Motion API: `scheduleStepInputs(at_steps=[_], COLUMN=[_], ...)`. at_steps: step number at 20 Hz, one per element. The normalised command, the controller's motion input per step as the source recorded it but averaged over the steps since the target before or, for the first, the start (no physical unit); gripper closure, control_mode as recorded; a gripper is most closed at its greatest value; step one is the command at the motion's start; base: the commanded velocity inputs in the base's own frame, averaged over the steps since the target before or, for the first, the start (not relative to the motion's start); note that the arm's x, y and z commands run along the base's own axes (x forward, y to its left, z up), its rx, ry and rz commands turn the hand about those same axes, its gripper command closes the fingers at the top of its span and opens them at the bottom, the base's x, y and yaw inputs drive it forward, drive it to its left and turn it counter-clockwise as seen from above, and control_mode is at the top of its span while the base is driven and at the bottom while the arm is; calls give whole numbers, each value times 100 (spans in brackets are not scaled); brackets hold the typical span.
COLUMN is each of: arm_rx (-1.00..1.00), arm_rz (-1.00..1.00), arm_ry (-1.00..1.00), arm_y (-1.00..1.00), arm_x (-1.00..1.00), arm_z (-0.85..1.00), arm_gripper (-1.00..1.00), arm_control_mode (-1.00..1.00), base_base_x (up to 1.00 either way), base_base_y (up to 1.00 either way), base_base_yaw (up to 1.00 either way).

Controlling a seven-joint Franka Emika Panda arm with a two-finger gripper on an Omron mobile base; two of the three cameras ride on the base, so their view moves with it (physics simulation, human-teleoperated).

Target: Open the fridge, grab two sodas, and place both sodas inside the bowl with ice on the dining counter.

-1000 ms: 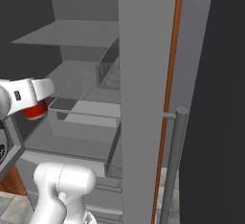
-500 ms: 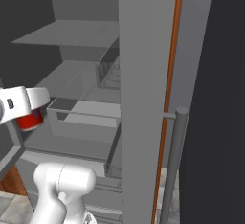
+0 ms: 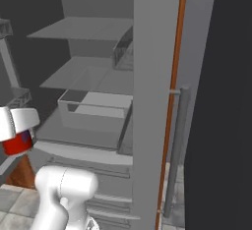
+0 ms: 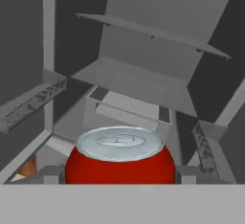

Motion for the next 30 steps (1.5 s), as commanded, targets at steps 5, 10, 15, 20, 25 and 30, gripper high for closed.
scheduleStepInputs(at_steps=[5,10,15,20,25,30], arm_rx=[0,0,0,0,0,0], arm_rz=[0,0,0,0,0,0], arm_ry=[0,0,0,0,0,0], arm_y=[0,0,0,0,0,0], arm_x=[0,0,0,0,0,0], arm_z=[0,0,0,0,0,0], arm_gripper=[100,100,100,100,100,100], arm_control_mode=[100,100,100,100,100,100], base_base_x=[-90,-90,-92,-98,-100,-100], base_base_y=[6,5,3,1,7,13], base_base_yaw=[0,0,0,0,0,0])
